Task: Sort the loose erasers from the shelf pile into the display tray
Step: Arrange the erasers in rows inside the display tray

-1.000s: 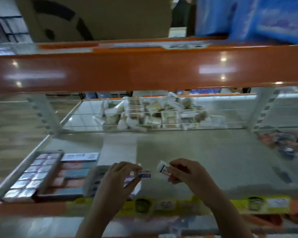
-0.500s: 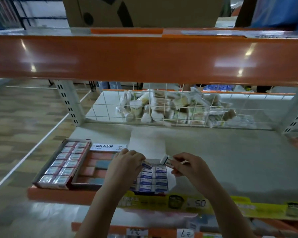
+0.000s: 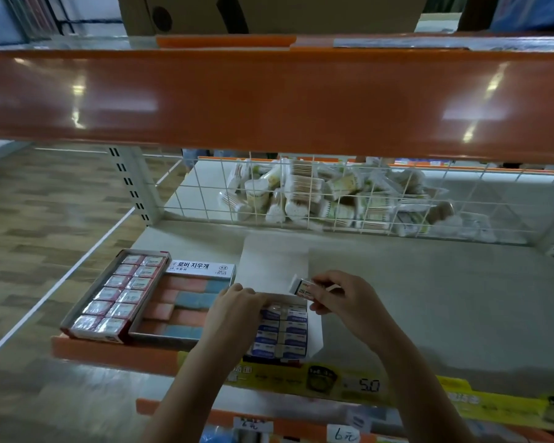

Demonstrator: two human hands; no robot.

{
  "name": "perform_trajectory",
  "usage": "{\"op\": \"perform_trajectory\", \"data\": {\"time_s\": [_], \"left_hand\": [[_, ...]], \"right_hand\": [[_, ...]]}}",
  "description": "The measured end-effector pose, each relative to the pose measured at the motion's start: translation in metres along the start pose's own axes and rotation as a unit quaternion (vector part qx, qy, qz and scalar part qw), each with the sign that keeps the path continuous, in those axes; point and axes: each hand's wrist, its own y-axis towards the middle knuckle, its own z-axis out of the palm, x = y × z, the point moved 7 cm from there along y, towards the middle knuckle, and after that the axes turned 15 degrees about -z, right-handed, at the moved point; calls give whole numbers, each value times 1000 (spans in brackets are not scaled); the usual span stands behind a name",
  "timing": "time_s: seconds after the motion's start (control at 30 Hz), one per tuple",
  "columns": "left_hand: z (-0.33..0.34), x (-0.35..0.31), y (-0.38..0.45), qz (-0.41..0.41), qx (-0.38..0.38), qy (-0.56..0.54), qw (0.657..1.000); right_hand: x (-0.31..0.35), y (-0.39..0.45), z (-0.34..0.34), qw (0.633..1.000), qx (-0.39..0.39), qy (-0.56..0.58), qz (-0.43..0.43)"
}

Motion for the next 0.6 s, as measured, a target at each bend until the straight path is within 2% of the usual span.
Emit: {"op": "perform_trajectory", "data": {"time_s": [0.17, 0.6], "left_hand": [[5, 3, -2, -6, 19, -13, 1000], [-10, 11, -5, -35, -28, -53, 998]], "right_hand": [[1, 10, 7, 1000, 26, 1, -13], [12, 35, 30, 991, 93, -58, -72]]}}
